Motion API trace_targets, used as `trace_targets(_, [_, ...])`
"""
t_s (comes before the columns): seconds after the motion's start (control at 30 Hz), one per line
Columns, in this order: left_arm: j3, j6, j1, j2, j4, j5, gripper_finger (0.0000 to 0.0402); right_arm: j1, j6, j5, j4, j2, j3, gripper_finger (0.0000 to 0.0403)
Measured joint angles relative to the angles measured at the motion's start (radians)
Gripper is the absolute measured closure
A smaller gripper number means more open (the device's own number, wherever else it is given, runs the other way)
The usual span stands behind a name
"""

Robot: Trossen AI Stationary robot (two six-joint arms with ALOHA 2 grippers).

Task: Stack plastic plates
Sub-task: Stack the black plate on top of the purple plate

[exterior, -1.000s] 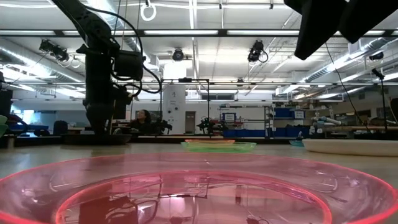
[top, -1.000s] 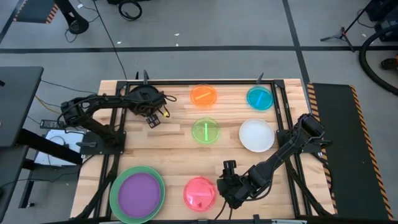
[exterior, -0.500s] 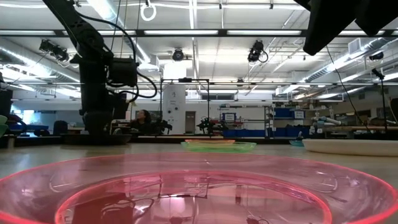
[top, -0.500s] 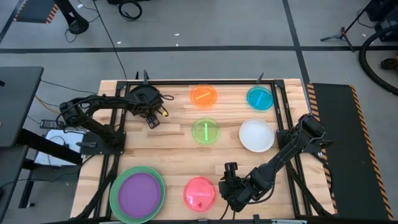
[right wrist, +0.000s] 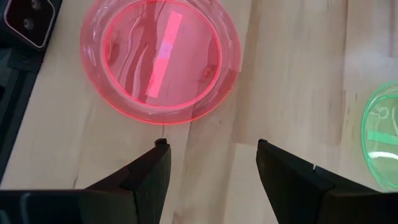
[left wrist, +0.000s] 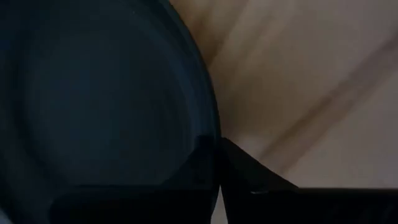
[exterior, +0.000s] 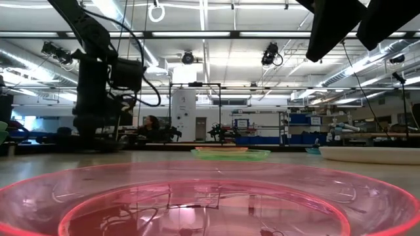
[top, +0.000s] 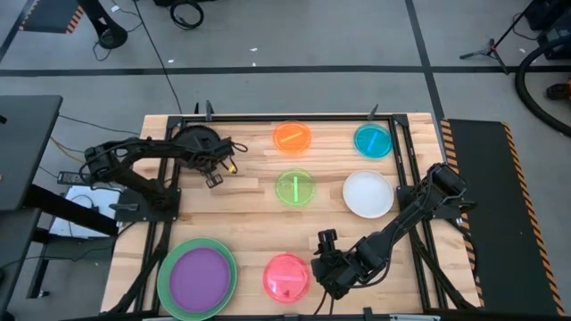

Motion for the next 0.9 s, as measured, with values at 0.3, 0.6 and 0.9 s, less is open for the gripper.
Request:
trace_targets(0.3, [0.172, -0.183, -0.291, -0.133, -0.260, 0.010, 0.0387, -0.004, -0.006, -0.003, 0.000, 0.000, 0.000, 0.0160])
trace_targets(0.6, [0.414, -0.681, -0.800, -0.165, -0.431, 0.120, 0.0387, -0.005, -0.006, -0.003, 0.001, 0.000, 0.000, 0.0160])
trace_targets(0.9, [0.543, -1.093, -1.227, -0.127, -0.408, 0.207, 0.0386, -0.012, -0.027, -0.003, 0.002, 0.000, 0.000, 0.0160])
